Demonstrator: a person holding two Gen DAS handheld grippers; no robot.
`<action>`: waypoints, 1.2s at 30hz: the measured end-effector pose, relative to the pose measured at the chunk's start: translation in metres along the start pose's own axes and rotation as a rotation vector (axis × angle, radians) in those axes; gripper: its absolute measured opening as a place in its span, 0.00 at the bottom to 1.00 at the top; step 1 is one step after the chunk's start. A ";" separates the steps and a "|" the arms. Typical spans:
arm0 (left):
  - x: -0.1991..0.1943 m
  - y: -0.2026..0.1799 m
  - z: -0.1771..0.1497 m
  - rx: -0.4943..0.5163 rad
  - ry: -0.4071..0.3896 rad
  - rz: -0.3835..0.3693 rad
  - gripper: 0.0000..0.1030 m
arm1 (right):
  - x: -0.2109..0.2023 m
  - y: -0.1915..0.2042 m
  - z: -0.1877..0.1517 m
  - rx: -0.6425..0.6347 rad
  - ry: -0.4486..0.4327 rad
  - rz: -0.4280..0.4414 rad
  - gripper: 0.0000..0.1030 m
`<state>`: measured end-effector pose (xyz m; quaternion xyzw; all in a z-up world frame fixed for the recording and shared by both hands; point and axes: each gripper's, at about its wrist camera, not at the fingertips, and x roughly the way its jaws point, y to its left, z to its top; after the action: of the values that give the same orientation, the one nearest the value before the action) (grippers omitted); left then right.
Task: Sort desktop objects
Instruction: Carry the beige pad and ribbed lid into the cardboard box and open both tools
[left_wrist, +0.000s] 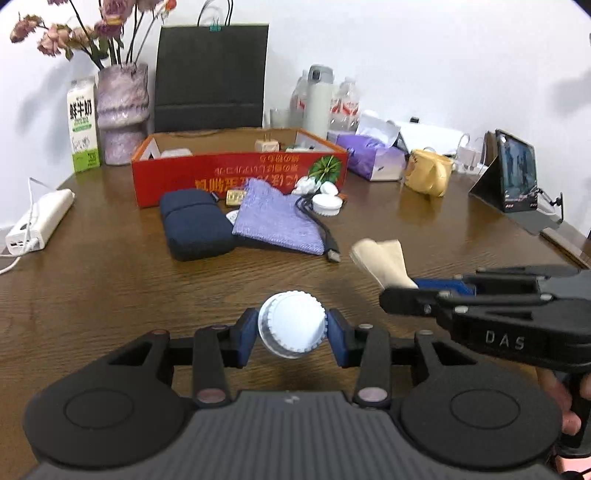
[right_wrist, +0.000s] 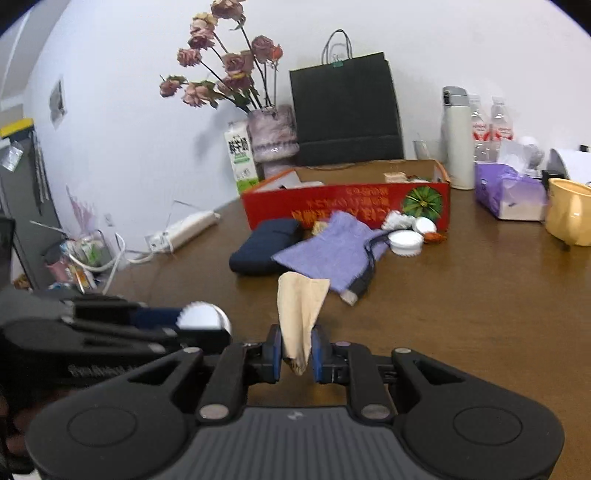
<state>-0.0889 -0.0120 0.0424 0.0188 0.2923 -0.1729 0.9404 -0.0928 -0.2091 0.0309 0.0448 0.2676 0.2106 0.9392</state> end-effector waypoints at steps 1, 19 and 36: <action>-0.005 -0.001 -0.002 0.002 -0.015 -0.002 0.40 | -0.004 0.001 -0.002 0.002 0.000 -0.005 0.15; 0.039 0.030 0.128 0.116 -0.096 0.114 0.40 | 0.015 -0.009 0.124 -0.042 -0.113 0.042 0.15; 0.339 0.164 0.295 -0.269 0.313 0.054 0.47 | 0.360 -0.117 0.288 0.027 0.453 -0.182 0.22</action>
<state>0.3871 -0.0050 0.0872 -0.0724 0.4548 -0.1018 0.8818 0.3775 -0.1556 0.0795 -0.0150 0.4769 0.1264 0.8697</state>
